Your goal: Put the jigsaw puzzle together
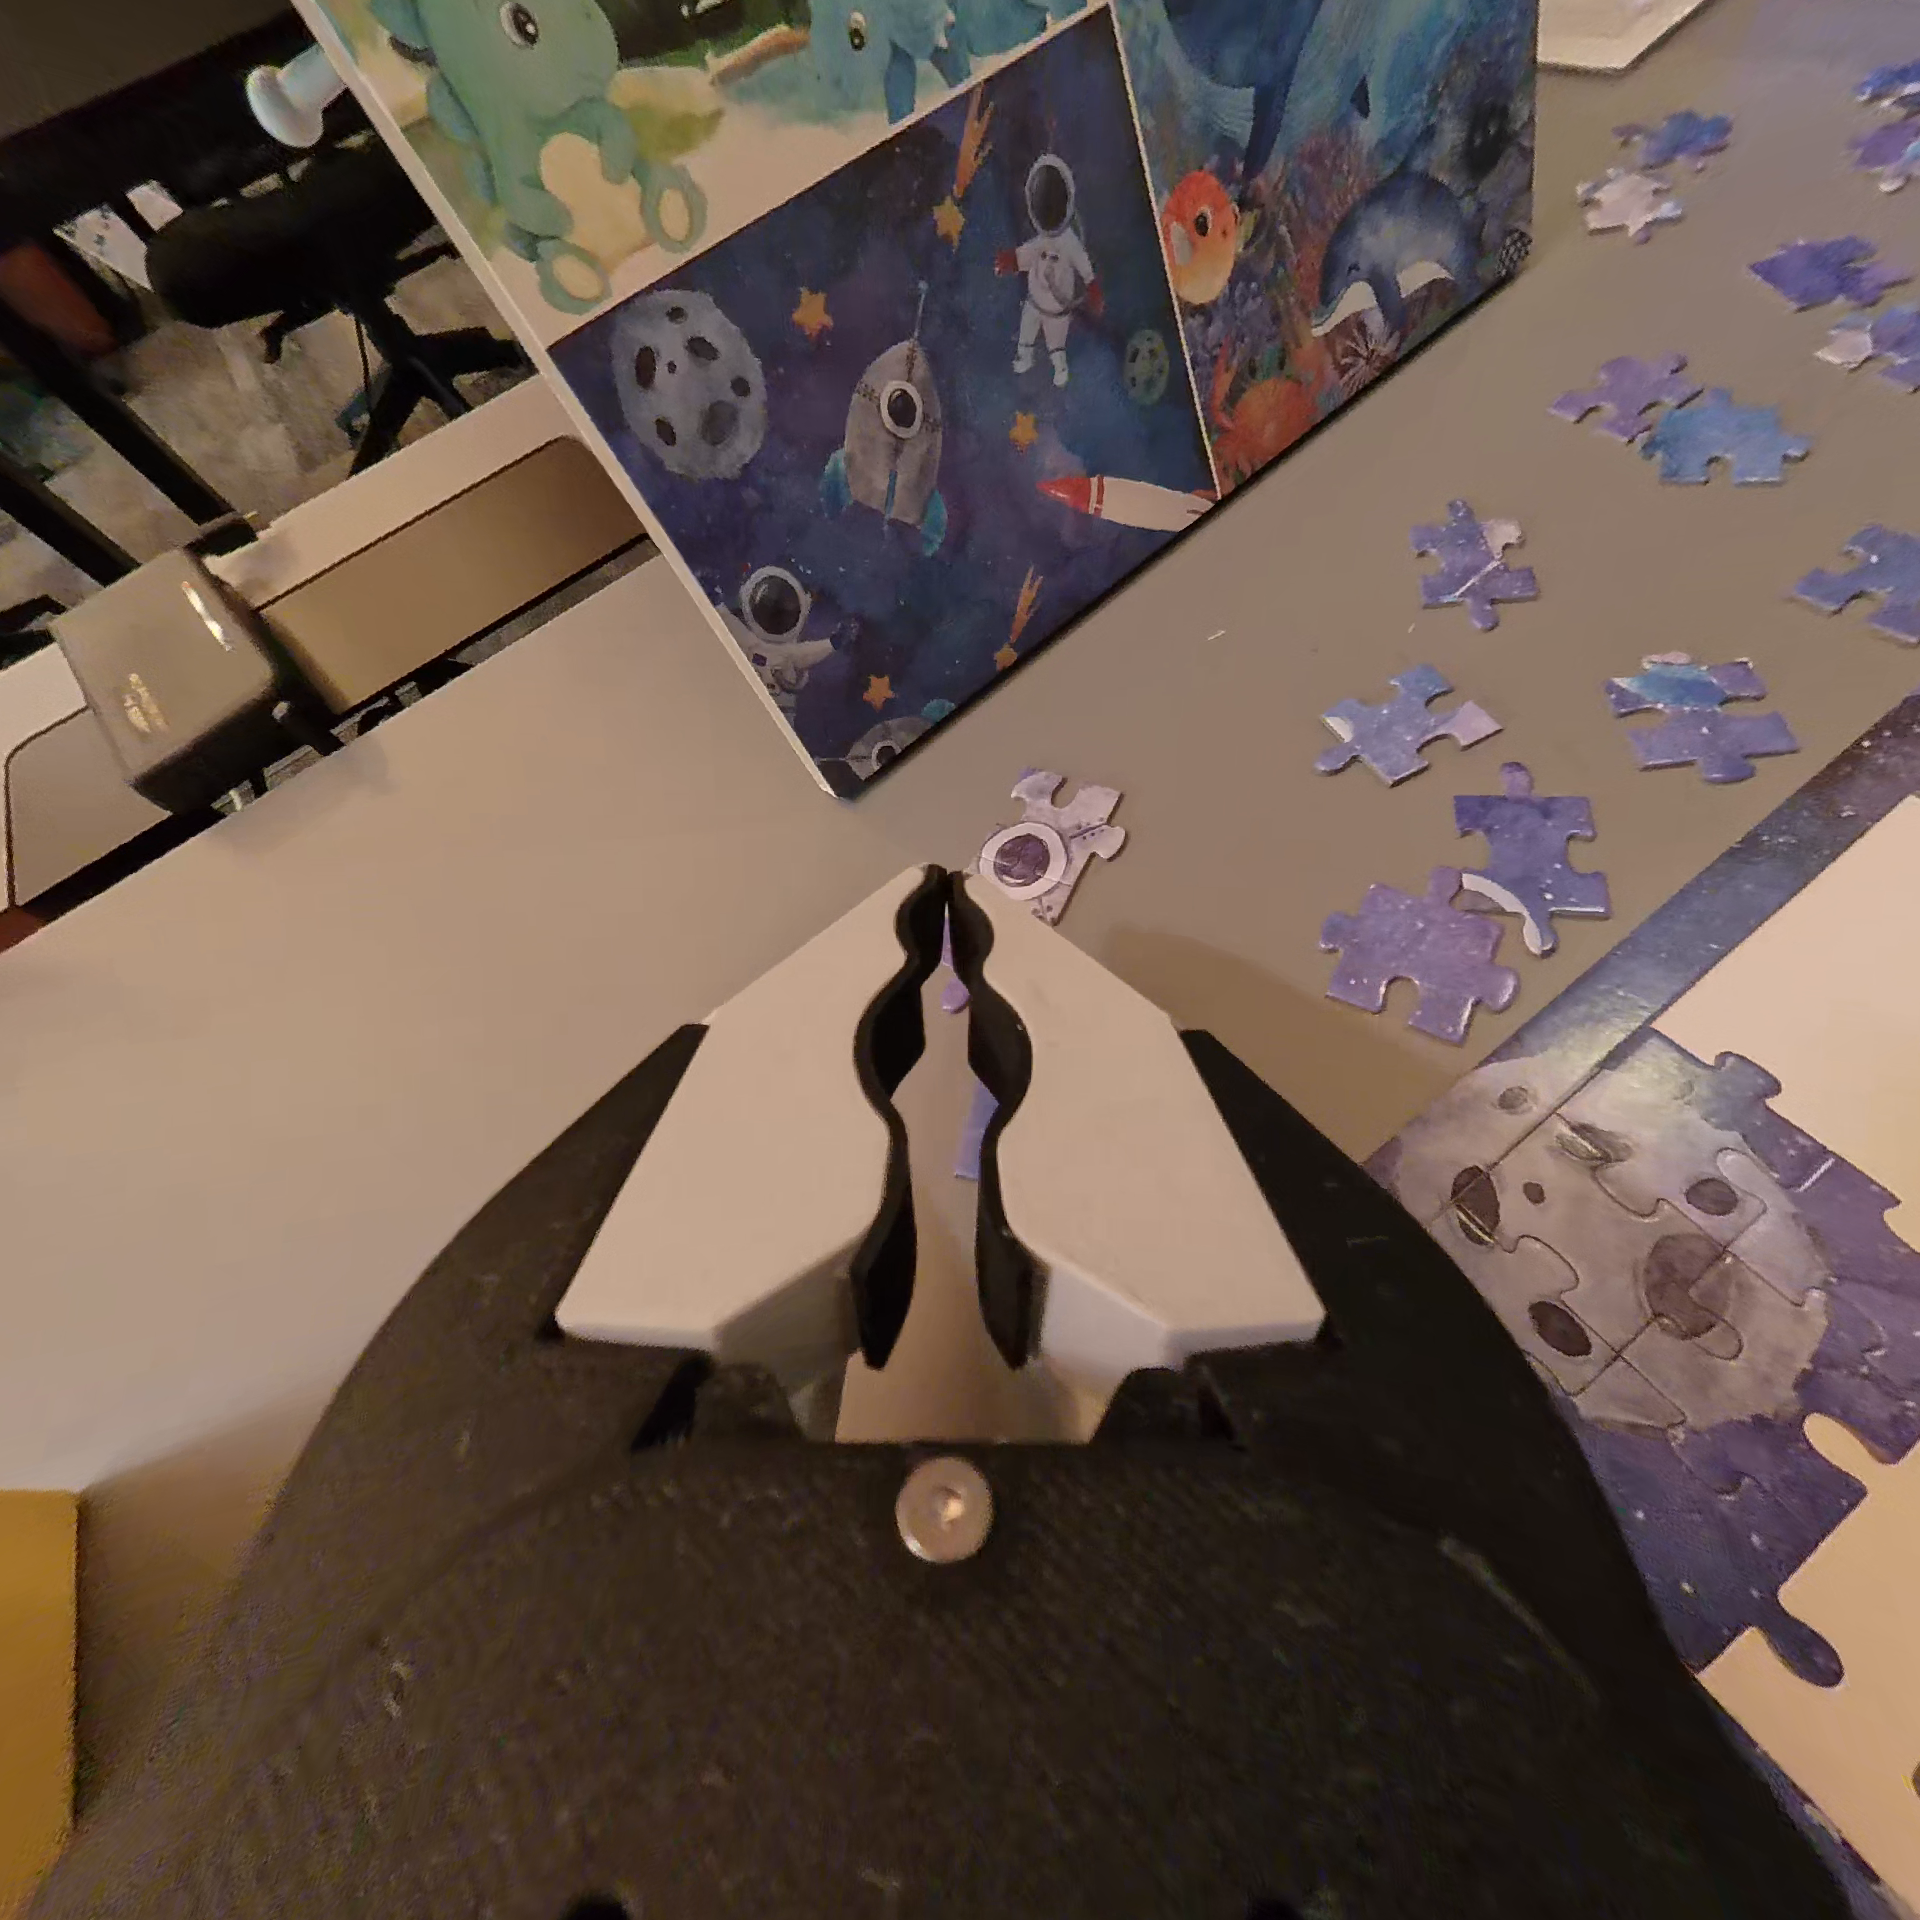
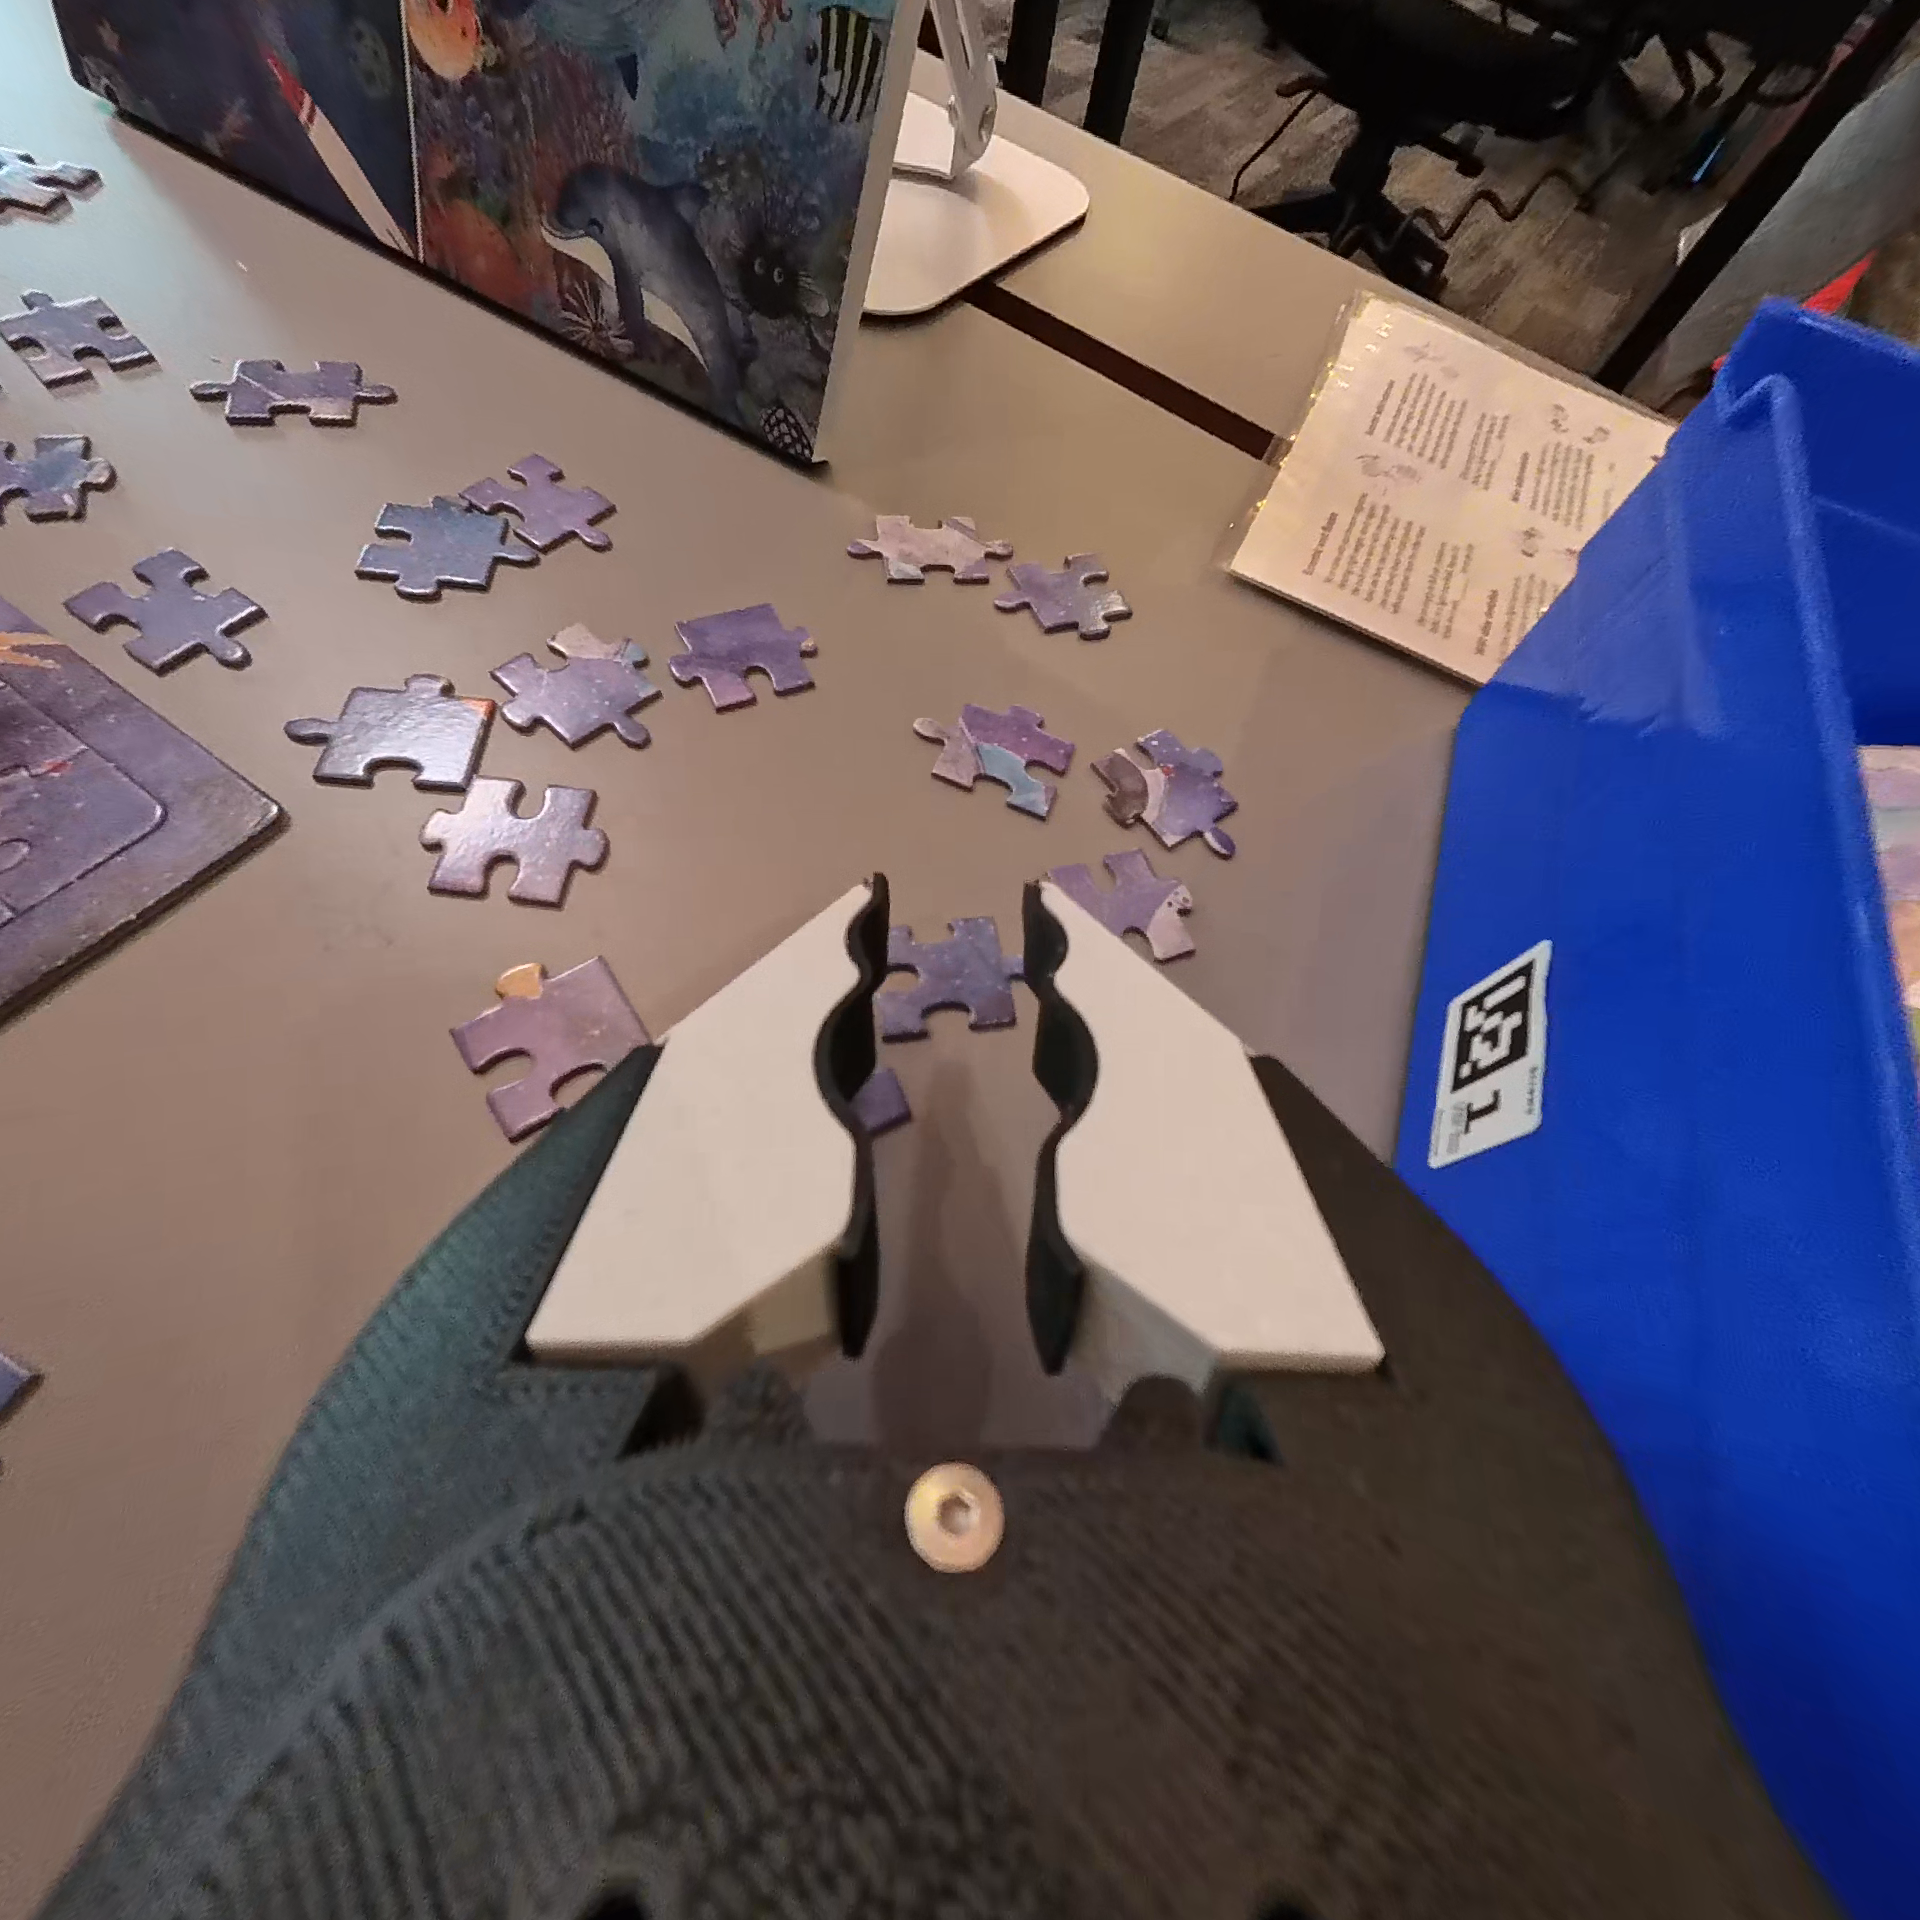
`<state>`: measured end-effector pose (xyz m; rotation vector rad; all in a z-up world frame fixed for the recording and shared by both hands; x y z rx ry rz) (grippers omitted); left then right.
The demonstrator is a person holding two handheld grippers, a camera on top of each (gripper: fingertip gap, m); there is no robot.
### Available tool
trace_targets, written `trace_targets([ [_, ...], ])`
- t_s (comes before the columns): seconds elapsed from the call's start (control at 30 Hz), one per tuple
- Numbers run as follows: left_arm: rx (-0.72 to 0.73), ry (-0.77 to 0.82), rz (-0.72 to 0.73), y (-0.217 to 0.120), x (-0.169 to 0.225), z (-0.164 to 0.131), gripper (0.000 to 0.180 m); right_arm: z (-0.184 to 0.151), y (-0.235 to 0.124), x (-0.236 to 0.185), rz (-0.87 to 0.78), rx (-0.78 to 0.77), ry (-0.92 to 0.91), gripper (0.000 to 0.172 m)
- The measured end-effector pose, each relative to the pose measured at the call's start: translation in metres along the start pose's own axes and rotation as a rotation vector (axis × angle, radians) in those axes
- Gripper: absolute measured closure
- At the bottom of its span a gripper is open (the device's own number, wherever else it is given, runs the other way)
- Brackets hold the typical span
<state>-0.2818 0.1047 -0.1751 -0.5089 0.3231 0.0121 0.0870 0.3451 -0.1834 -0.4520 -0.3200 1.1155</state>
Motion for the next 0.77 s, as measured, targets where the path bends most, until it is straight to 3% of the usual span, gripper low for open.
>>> trace_targets([
  [0.27,0.089,-0.047,0.043,-0.011,-0.014,0.010,0.180,0.007,-0.010,-0.016,0.173,0.051,0.140,0.165],
  [0.5,0.158,-0.019,0.071,-0.019,-0.018,0.019,0.180,0.008,-0.008,-0.018,0.082,0.037,-0.002,0.172],
  [0.77,0.213,-0.008,0.012,-0.022,-0.010,0.021,0.180,0.009,-0.005,-0.025,0.119,0.059,0.014,0.172],
])
Point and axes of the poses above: each gripper's, where its closed fingertips meet, y out along the fingers, z out of its top, x = y × z across the jaws, the point moved 2 cm from there along -y, back along the fingers, and after that the axes turned 8 degrees about y, right-handed, at the moved point
